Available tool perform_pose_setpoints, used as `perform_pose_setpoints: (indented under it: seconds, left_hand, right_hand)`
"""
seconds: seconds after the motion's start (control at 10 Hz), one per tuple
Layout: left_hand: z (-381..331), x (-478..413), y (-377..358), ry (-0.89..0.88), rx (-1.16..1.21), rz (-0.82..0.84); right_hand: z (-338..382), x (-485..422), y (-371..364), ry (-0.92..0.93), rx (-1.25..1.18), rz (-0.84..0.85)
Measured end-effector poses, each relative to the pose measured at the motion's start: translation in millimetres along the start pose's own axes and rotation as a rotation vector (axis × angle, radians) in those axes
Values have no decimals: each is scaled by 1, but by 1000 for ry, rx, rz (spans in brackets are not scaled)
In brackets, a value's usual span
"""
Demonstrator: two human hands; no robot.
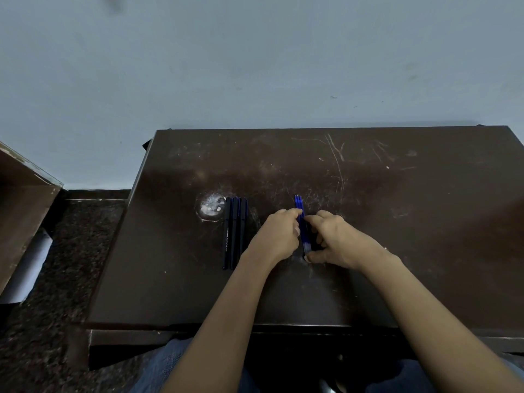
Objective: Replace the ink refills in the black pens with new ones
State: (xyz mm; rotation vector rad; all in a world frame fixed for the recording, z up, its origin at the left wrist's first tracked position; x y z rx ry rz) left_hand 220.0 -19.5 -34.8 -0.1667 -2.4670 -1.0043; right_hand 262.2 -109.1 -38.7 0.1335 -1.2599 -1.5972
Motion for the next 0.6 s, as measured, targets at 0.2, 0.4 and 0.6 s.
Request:
perform_pose_setpoints:
  seconds: [0.2,0.4,0.6]
  left_hand:
    - [1,-2,-1,2,6,8]
    - [1,-1,0,-17,7,5]
    - [6,-3,3,-37,35,-43]
  right_hand:
    - [0,0,0,-3,-9,11]
    - [-2,-1,0,-24,-15,22]
    - [-3,0,-2,-33,-60,25]
Point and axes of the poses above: each hand's wrist, its own x-axis away from the middle knuckle, its own y-axis out of the back of the hand, z = x × y, the point moved 7 cm from there along -x, towards the middle knuckle, and after that the axes turned 10 degrees about z, right-handed, at the moved point
